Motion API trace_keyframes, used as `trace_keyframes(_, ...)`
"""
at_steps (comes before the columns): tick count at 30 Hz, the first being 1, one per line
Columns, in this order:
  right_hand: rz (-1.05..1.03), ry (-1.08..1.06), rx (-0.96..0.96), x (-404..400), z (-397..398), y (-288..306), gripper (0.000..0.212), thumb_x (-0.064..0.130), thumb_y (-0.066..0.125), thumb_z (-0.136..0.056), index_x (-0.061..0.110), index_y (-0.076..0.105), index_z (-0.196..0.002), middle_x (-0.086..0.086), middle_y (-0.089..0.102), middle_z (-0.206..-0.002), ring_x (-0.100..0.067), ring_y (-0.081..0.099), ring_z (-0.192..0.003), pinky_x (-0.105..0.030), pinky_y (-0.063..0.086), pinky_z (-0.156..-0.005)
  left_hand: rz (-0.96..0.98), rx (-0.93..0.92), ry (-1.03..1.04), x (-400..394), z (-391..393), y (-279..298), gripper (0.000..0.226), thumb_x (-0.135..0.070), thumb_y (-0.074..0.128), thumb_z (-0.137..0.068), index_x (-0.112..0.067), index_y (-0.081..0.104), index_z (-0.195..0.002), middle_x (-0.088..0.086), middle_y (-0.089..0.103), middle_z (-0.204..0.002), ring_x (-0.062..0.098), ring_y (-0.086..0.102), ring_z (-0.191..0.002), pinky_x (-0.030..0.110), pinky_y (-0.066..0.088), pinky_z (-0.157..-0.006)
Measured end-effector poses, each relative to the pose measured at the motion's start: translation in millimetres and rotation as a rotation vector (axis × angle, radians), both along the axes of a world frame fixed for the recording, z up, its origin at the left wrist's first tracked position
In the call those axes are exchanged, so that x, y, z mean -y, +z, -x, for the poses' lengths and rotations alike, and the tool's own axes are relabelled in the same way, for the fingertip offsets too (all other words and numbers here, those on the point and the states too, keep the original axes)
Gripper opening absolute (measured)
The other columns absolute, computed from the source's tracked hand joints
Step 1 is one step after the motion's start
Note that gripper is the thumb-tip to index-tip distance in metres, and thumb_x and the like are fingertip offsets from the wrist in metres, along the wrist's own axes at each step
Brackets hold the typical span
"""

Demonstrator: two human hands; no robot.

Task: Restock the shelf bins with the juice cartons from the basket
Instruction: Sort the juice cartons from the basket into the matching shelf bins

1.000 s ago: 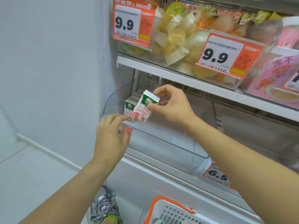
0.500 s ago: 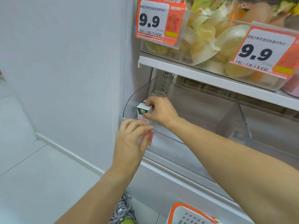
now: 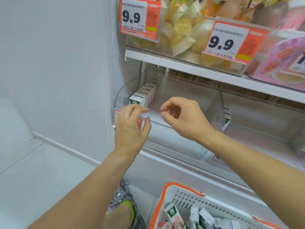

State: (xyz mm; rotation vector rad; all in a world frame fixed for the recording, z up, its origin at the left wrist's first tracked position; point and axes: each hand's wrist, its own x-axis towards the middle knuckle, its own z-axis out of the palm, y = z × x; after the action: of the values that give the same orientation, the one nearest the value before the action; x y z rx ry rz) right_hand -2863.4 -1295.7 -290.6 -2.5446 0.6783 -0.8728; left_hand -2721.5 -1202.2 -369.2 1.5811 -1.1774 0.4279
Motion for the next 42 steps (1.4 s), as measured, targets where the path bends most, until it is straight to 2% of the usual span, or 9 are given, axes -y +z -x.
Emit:
trace_keyframes(5, -0.183, -0.001, 0.002, -47.4, 116.6, -40.2, 0.012, 0.007, 0.075, -0.082, 0.019, 0.072, -0.082, 0.014, 0.063, -0.067, -0.009, 0.058, -0.06, -0.01, 0.041, -0.061, -0.101, -0.119, -0.218, -1.5, 85.9, -9.3, 0.007, -0.008, 0.065, -0.082, -0.012, 0.065, -0.087, -0.002, 0.06, -0.085, 0.013, 0.051, -0.08, 0.019, 0.04, -0.077)
trace_keyframes(13, -0.589, -0.255, -0.403, -16.2, 260.1, -166.3, 0.015, 0.011, 0.073, -0.085, 0.023, 0.07, -0.079, 0.013, 0.066, -0.072, 0.006, 0.06, -0.061, -0.022, 0.046, -0.066, -1.01, -0.244, -0.516, -21.4, 185.2, -112.2, 0.014, -0.012, 0.065, -0.088, -0.011, 0.068, -0.102, -0.004, 0.059, -0.089, 0.016, 0.057, -0.082, 0.032, 0.049, -0.085)
trace_keyframes(17, -0.769, -0.352, -0.533, -13.9, 290.8, -200.8, 0.002, 0.012, 0.072, -0.087, 0.013, 0.072, -0.089, 0.003, 0.068, -0.082, -0.013, 0.067, -0.069, -0.025, 0.057, -0.059, -1.276, -0.316, -0.442, -30.1, 210.8, -155.8, 0.019, -0.022, 0.063, -0.093, -0.012, 0.062, -0.108, 0.004, 0.06, -0.11, 0.021, 0.057, -0.099, 0.025, 0.043, -0.084)
trace_keyframes(20, -0.896, -0.341, -0.619, -23.1, 285.1, -219.8, 0.013, 0.015, 0.078, -0.084, 0.012, 0.074, -0.096, 0.001, 0.068, -0.089, -0.02, 0.067, -0.077, -0.032, 0.057, -0.071, -1.365, -0.314, -0.372, -36.6, 222.1, -186.8, 0.013, -0.026, 0.064, -0.091, -0.025, 0.058, -0.103, 0.002, 0.062, -0.121, 0.022, 0.059, -0.109, 0.027, 0.045, -0.088)
trace_keyframes(23, -0.947, -0.278, -0.682, -32.5, 270.2, -234.4, 0.021, 0.022, 0.078, -0.085, 0.014, 0.075, -0.104, 0.002, 0.065, -0.099, -0.019, 0.065, -0.088, -0.033, 0.056, -0.082, -1.445, -0.147, -0.39, -40.7, 229.4, -209.8, 0.039, -0.035, 0.066, -0.089, -0.023, 0.058, -0.126, 0.007, 0.061, -0.128, 0.027, 0.056, -0.118, 0.039, 0.045, -0.103)
trace_keyframes(27, -0.793, -0.234, -0.951, -46.2, 260.9, -254.0, 0.047, 0.04, 0.064, -0.094, 0.011, 0.06, -0.131, -0.009, 0.062, -0.127, -0.028, 0.058, -0.114, -0.032, 0.047, -0.093, -1.494, -0.014, -0.37, -31.9, 236.1, -223.4, 0.052, -0.047, 0.059, -0.091, -0.024, 0.052, -0.137, 0.009, 0.06, -0.132, 0.032, 0.045, -0.129, 0.046, 0.036, -0.11)
trace_keyframes(30, -0.718, -0.254, -1.061, -54.1, 262.8, -268.0, 0.048, 0.045, 0.058, -0.096, 0.008, 0.061, -0.127, -0.012, 0.063, -0.126, -0.03, 0.06, -0.112, -0.035, 0.049, -0.091, -1.573, 0.024, -0.371, -20.3, 242.9, -223.4, 0.049, -0.05, 0.051, -0.096, -0.021, 0.052, -0.135, 0.012, 0.059, -0.13, 0.033, 0.039, -0.132, 0.046, 0.029, -0.109)
trace_keyframes(35, -0.743, -0.358, -0.947, -57.7, 251.8, -267.8, 0.021, 0.016, 0.068, -0.086, 0.01, 0.073, -0.105, -0.01, 0.07, -0.11, -0.027, 0.067, -0.096, -0.034, 0.058, -0.082, -1.625, -0.026, -0.343, -11.3, 250.8, -230.6, 0.049, -0.053, 0.047, -0.096, -0.015, 0.051, -0.126, 0.013, 0.065, -0.115, 0.033, 0.052, -0.118, 0.05, 0.033, -0.107)
trace_keyframes(42, -0.969, -0.51, -0.743, -42.7, 284.4, -232.1, 0.052, 0.015, 0.078, -0.077, 0.01, 0.064, -0.127, -0.01, 0.062, -0.132, -0.027, 0.065, -0.111, -0.031, 0.053, -0.086, -1.676, -0.121, -0.282, 1.9, 258.5, -230.7, 0.036, -0.051, 0.063, -0.088, -0.019, 0.053, -0.08, -0.001, 0.064, -0.085, 0.024, 0.061, -0.098, 0.05, 0.031, -0.11)
